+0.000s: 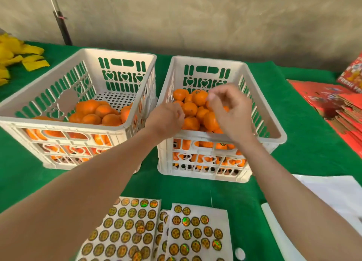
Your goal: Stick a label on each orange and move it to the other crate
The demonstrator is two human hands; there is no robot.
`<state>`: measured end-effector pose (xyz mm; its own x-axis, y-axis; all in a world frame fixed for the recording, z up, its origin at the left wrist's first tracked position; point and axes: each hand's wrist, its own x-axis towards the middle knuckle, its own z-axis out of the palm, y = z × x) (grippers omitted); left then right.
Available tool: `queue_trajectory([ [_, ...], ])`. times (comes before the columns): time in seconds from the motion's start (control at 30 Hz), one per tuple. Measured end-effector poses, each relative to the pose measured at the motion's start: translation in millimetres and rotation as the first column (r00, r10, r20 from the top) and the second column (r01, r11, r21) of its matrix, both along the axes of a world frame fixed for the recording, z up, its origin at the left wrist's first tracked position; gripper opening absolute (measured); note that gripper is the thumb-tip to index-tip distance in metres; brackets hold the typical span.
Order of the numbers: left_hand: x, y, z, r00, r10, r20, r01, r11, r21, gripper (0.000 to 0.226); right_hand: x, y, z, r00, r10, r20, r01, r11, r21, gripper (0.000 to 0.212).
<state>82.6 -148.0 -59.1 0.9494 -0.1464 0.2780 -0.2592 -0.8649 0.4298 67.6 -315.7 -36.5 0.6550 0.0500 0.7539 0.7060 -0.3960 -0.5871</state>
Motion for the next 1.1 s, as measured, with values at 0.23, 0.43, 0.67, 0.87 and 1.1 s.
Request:
queue_trajectory([
  [0.23,-19,-6,-11,0.989,0.032,0.147,-0.043,0.996,0.075,0.029,-93,-4,-128,0.584,-0.227,-0.779,-0.579,0.556,-0.596,0.041],
  [0.43,-97,3,-54,0.899,-0.103,0.426,0.212,0.953,-0.216,0.024,-98,-13,-157,0.441,-0.375,-0.816,-0.604,0.548,-0.578,0.05],
  [0.67,-130,11,-130,0.932,0.022,-0.363,-0.137,0.946,-0.295,0.031,-107,-8,-152,0.391,-0.346,-0.853,-0.57,0.637,-0.519,0.031],
  [0.87,-122,7,-142,0.771,-0.043,-0.636,-0.156,0.955,-0.253,0.016,-108,-12,-151,0.428,-0.307,-0.85,-0.497,0.705,-0.505,0.025],
  [1.1,-123,-2,-137,0.62,-0.235,-0.749,-0.479,0.643,-0.598,0.003,-116,-24,-145,0.541,-0.136,-0.83,-0.351,0.86,-0.37,0.018],
])
